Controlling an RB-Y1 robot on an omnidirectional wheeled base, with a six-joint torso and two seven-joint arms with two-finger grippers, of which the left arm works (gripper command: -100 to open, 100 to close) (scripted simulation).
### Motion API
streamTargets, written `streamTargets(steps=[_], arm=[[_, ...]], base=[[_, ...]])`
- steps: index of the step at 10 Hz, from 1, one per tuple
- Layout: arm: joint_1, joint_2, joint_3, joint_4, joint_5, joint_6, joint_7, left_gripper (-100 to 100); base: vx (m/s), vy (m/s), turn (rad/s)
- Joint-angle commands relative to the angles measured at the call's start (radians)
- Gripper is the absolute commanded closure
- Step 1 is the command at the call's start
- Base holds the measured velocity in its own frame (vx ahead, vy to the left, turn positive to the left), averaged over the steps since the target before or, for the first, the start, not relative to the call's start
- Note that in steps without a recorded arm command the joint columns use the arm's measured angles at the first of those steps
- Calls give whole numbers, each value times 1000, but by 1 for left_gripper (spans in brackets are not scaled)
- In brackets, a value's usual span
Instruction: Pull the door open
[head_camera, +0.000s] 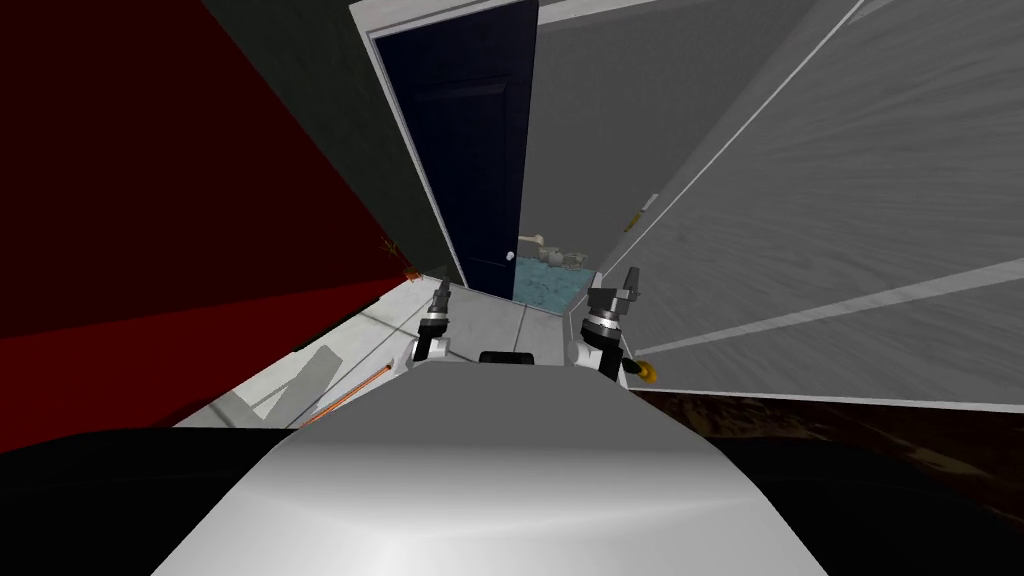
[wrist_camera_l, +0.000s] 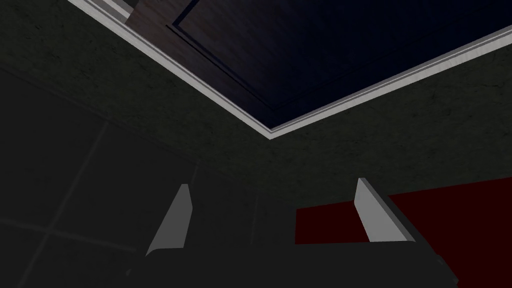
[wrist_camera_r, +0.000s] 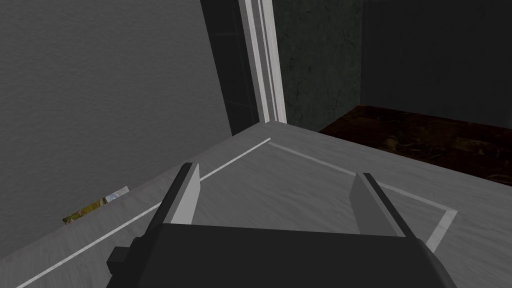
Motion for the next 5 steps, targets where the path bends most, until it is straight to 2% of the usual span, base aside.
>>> streamTargets(steps=[1, 5], arm=[[-11, 1, 6, 39, -7, -14, -34, -100], [-32, 5, 23, 123, -22, -40, -112, -100]], base=[[94, -18, -70], [106, -25, -81]])
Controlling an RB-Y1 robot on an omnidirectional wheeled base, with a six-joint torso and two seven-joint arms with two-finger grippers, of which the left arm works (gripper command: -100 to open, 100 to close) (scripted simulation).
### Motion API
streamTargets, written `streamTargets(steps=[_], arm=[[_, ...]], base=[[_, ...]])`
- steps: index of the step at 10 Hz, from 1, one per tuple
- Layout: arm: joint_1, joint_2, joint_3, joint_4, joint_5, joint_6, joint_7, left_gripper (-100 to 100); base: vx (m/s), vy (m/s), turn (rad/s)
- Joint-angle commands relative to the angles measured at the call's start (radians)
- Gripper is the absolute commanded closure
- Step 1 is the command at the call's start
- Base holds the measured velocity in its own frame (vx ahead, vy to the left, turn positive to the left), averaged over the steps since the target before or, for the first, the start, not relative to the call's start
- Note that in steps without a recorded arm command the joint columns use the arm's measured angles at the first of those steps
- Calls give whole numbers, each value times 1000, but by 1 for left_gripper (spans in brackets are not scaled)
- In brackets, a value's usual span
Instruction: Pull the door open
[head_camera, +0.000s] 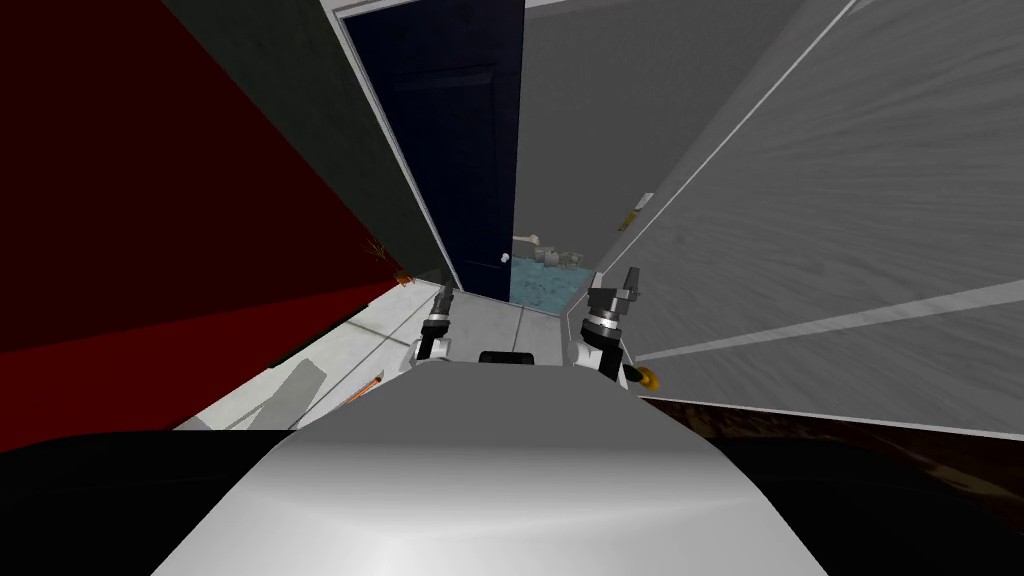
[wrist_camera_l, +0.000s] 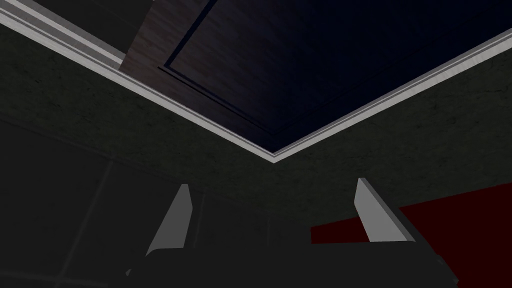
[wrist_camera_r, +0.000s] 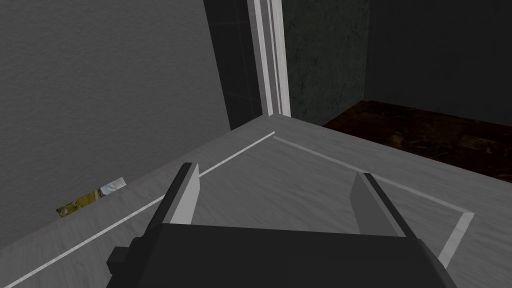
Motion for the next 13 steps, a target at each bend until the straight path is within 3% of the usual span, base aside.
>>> streamTargets(steps=[1, 13], arm=[[-3, 2, 6, 31, -6, -13, -32, -100], [-68, 10, 58, 291, -53, -93, -271, -100]], base=[[111, -24, -76], [107, -16, -83]])
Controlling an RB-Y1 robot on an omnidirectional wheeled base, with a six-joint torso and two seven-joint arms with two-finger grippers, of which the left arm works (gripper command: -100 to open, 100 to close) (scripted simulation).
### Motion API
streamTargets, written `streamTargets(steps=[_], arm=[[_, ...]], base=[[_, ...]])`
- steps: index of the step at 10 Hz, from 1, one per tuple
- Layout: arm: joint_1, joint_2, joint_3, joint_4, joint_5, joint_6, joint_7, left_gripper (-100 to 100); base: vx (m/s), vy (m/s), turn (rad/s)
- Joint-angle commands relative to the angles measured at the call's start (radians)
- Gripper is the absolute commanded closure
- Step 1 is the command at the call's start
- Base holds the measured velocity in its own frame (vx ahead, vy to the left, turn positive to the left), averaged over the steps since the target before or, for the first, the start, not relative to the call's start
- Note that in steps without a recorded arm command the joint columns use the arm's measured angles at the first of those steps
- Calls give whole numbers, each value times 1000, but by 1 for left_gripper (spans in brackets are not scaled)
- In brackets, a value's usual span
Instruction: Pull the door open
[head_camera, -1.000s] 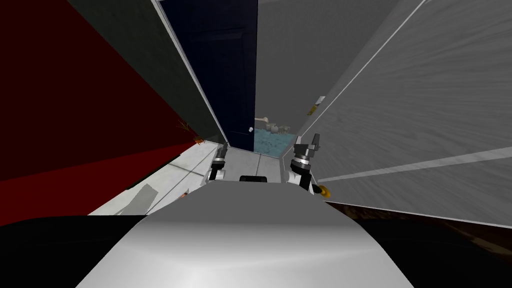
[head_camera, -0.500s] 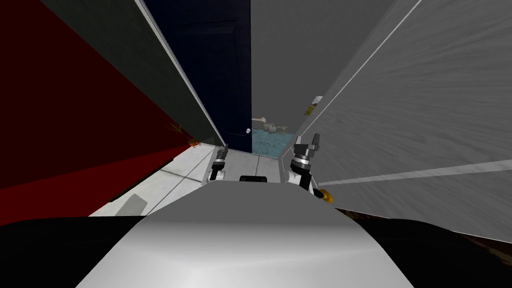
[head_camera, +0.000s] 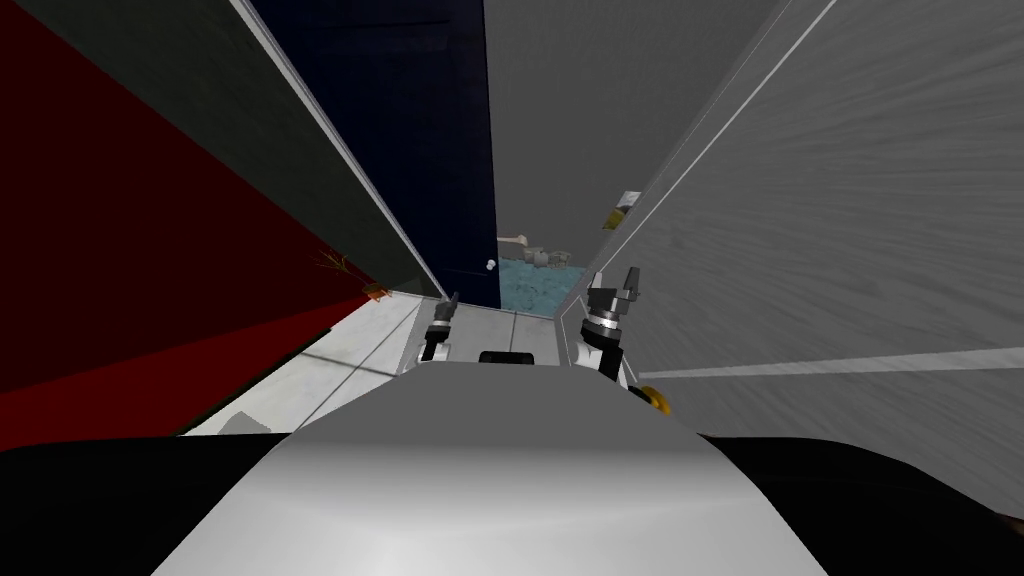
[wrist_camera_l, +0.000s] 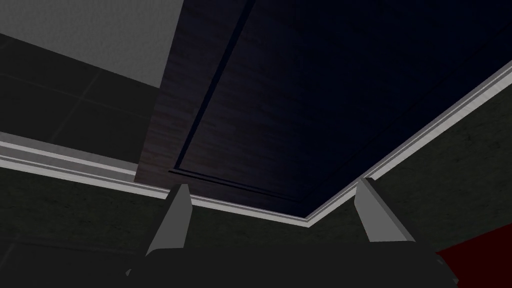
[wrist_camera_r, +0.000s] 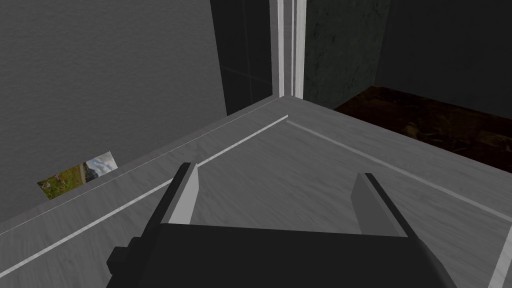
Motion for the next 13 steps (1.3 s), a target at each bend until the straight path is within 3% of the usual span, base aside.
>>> streamTargets(steps=[1, 13], arm=[[-9, 2, 7, 33, -6, -9, -33, -100], [-69, 4, 54, 273, -49, -83, -252, -100]], base=[[97, 5, -83], [103, -3, -77]])
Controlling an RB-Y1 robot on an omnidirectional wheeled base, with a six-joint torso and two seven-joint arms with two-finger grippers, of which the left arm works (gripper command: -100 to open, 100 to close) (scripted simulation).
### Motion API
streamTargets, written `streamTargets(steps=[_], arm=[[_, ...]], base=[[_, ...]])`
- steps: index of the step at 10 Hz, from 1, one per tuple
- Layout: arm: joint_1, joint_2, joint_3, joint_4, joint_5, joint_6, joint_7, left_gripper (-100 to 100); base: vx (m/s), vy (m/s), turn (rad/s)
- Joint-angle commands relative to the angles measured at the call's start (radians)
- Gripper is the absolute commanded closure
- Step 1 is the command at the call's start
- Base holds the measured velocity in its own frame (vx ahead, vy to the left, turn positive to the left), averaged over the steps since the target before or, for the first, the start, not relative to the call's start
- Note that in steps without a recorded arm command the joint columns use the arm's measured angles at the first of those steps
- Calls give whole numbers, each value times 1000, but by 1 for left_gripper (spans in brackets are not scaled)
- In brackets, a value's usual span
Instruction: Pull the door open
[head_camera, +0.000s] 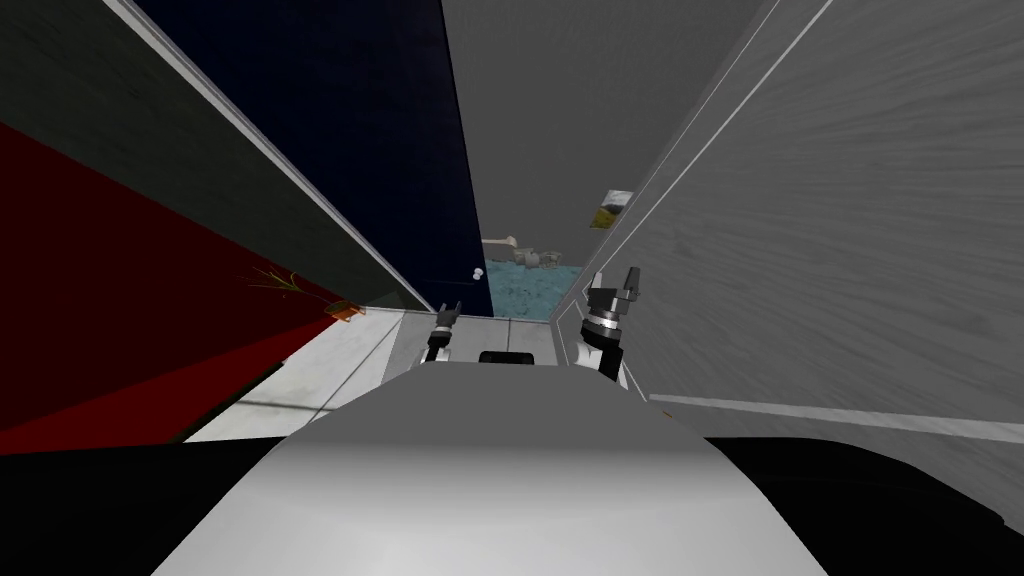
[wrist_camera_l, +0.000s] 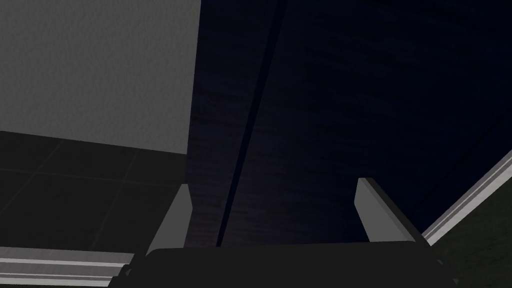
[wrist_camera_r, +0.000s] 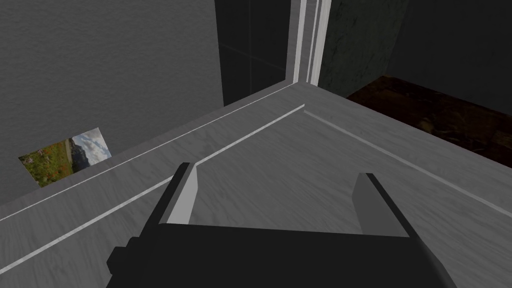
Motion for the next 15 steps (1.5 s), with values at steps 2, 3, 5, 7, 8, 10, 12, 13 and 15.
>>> streamTargets(steps=[2, 3, 5, 7, 8, 10, 12, 13, 15], arm=[[-14, 2, 13, 63, -11, -21, -59, -100], [-18, 2, 16, 80, -14, -26, -75, -100], [-30, 2, 25, 127, -23, -40, -117, -100], [-44, 1, 37, 183, -33, -58, -169, -100], [-47, 1, 39, 196, -35, -61, -180, -100], [-57, 1, 46, 233, -42, -73, -214, -100], [-65, 0, 53, 267, -48, -83, -245, -100], [-69, 0, 56, 283, -51, -88, -260, -100], [-68, -2, 56, 283, -52, -87, -264, -100]], base=[[138, -3, -104], [131, 15, -63], [139, 21, -92], [164, 15, -103], [122, 20, -59], [86, 19, -52], [107, 21, -84], [98, 22, -53], [76, 5, -38]])
